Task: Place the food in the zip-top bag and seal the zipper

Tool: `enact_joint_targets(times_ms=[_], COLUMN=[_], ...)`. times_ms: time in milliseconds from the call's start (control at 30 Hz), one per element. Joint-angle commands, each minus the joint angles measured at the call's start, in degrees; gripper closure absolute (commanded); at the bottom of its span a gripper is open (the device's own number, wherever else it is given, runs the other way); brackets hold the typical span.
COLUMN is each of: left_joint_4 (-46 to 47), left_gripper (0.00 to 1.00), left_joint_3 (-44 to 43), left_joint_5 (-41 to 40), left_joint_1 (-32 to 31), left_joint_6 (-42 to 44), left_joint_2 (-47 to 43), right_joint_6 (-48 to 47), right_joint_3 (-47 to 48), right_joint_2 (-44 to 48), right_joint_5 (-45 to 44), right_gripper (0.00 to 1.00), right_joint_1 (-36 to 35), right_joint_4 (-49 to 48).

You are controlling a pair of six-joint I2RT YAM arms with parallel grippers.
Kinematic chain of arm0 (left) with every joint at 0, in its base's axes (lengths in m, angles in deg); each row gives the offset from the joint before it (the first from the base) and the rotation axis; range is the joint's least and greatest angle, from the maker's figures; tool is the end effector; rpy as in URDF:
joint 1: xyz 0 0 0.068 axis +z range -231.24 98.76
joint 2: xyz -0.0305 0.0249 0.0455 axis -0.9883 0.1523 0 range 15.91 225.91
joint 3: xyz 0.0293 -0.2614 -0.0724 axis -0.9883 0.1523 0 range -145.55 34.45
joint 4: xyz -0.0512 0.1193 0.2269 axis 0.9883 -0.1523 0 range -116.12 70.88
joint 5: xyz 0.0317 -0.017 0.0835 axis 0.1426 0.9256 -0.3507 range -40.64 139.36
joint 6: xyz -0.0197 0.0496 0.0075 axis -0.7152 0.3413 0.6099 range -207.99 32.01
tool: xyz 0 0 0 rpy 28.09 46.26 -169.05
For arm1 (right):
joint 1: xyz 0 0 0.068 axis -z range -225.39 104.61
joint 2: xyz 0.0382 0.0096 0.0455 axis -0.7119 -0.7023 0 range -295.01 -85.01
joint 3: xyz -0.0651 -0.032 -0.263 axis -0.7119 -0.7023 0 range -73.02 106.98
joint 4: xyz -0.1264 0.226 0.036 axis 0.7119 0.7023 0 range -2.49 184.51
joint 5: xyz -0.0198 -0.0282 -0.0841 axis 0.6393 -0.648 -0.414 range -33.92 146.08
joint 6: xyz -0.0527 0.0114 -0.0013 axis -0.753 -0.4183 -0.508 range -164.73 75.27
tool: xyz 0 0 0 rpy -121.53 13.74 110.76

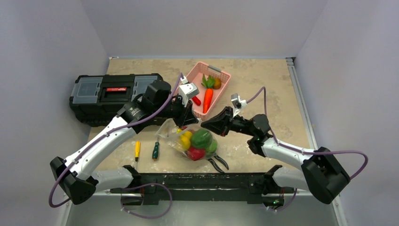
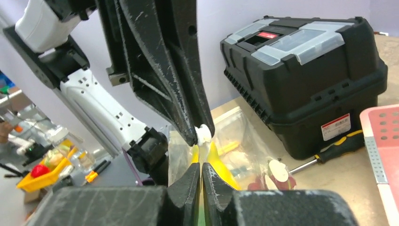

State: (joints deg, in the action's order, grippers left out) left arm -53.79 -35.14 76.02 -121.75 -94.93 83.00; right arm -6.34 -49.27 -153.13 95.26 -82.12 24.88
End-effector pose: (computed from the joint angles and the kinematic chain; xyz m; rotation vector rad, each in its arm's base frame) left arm 0.1789 -0.1738 0.3709 0.9139 2.0296 -0.9689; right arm 0.1751 0.1586 0.2618 -0.6418 1.3530 1.5118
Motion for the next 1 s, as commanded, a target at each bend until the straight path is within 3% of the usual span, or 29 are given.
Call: enact_joint_targets(times_ms=[0,167,300,600,667,833,967], left_joint_4=[2.6,2.9,3.7,4.2,4.3,3.0,0.2], left_gripper=[1.0,1.0,1.0,1.0,1.0,1.0,0.64], left_joint_3=[-0.2,-0.2,-0.1,0.0,0.1,-0.1,-0.1], left_joint_5=[2.4,3.2,4.8,5.9,6.2,5.2,2.4], left_joint_1=[0.7,0.8,0.8,0.8,0.9,0.9,0.9], left_joint_6=[-1.2,-1.7,-2.4,-3.0,-3.2,-2.3,-0.1], left_joint_2=[-2.0,-2.3,-2.2,-2.2,-2.0,-1.8,-2.3], right_joint_6=[-6.8,-12.9,-13.6,-12.8,-12.9,-12.8,-13.1], right_joint_3=[2.6,5.1,6.9,10.1,10.6,10.3,8.8], right_joint_2=[3.1,4.2,2.1,-3.2,-3.9,-4.2,-2.2], right_joint_5=[5.6,7.7,8.9,7.4,7.7,7.4,6.6], right_gripper=[0.85,0.47,0.41,0.42,0.5,0.98,1.0], right_joint_1=[-0.1,-0.1,-0.2,-3.9,-4.7,-4.8,-4.8], right_joint_4=[2.1,11.2,11.2,8.7,8.5,8.2,8.1])
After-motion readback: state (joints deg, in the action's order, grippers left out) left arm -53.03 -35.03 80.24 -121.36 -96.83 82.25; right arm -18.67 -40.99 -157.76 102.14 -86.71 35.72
